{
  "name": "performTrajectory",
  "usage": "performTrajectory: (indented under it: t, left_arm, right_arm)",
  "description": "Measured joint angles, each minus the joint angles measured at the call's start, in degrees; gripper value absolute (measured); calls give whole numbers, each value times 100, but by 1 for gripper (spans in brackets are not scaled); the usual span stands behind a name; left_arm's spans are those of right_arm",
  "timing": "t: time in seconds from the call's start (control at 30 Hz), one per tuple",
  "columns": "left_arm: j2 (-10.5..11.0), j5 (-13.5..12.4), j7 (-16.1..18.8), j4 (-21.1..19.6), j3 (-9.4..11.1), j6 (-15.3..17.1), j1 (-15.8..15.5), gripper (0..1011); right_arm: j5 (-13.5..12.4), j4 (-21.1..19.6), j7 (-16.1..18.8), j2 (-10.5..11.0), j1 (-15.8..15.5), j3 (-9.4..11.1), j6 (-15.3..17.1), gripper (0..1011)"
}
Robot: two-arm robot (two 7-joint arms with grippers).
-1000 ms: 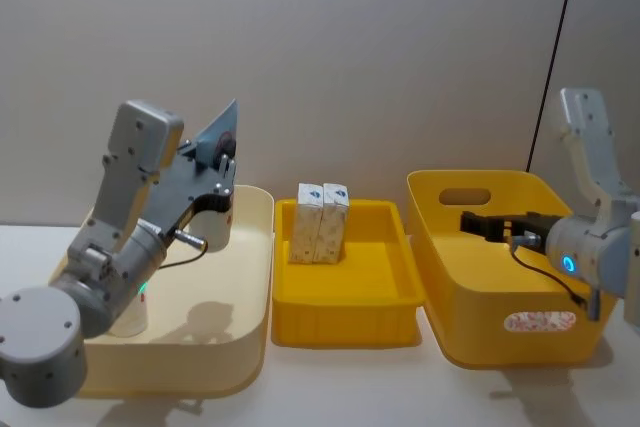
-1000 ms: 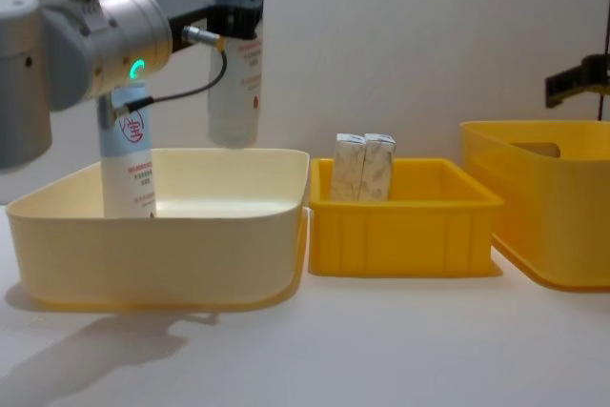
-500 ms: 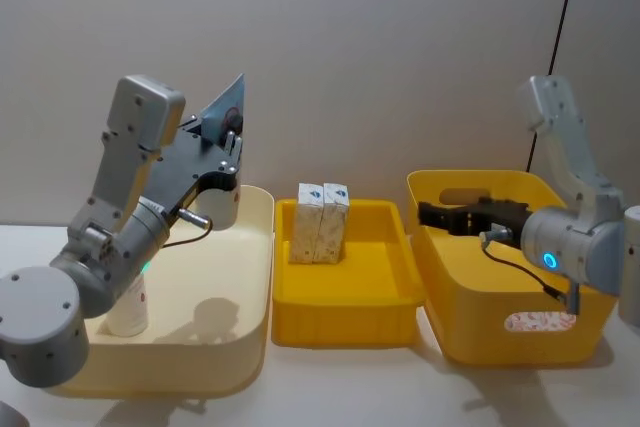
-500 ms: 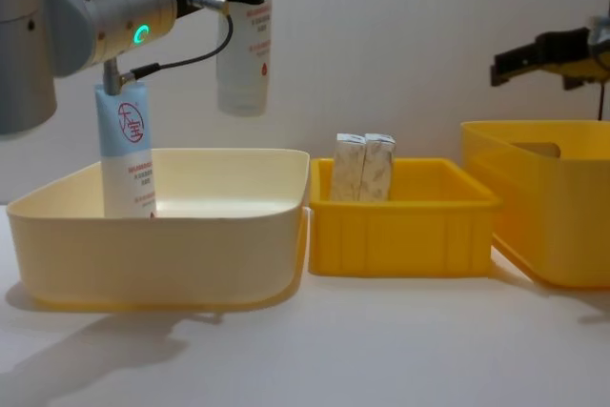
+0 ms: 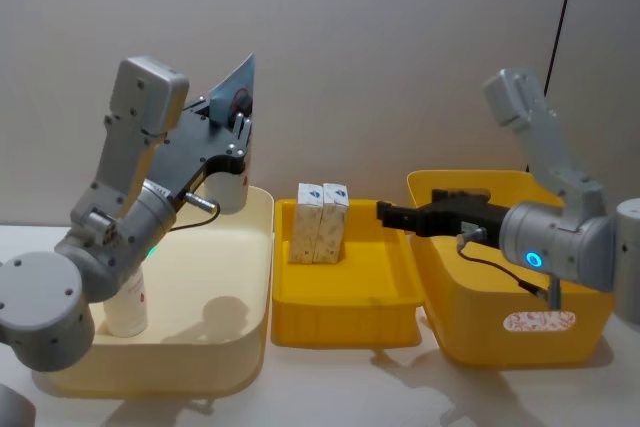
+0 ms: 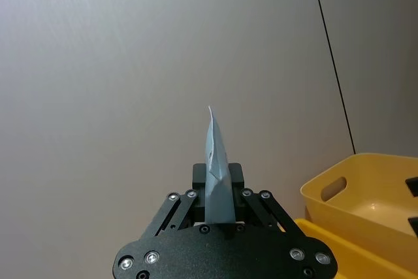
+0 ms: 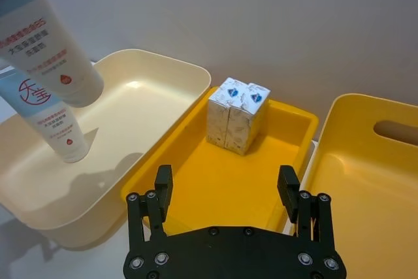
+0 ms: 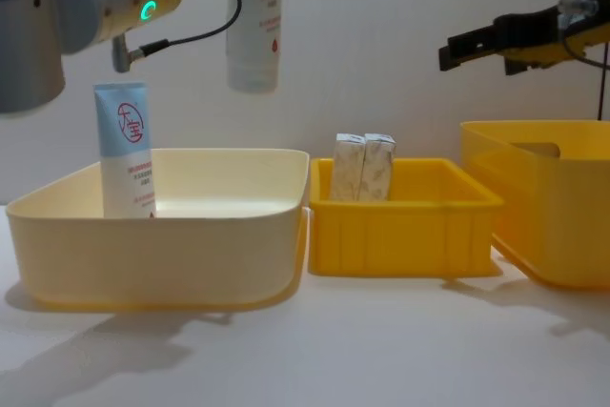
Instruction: Bimanual collaborative sorting of washing and personal care products
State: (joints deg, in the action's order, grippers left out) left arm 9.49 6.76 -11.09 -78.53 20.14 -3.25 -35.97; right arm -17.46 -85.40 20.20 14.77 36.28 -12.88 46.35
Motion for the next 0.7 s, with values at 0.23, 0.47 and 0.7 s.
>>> performTrajectory:
  t: [0.23,0.47,0.7]
  left_arm:
    - [-90,1,-75,36,-5,-100,-100,203]
    - [-177,23,-148,85,-20,-197,-163,203]
    - [-270,67,-228,166,-28,-277,-195,202]
  right_arm:
    - [131,164,189,49,151,-350,-311,1001]
    - [377,508,394,8,427,-845,-845,1001]
    - [680,1077,580,-208,819,-1383,-1530,1001]
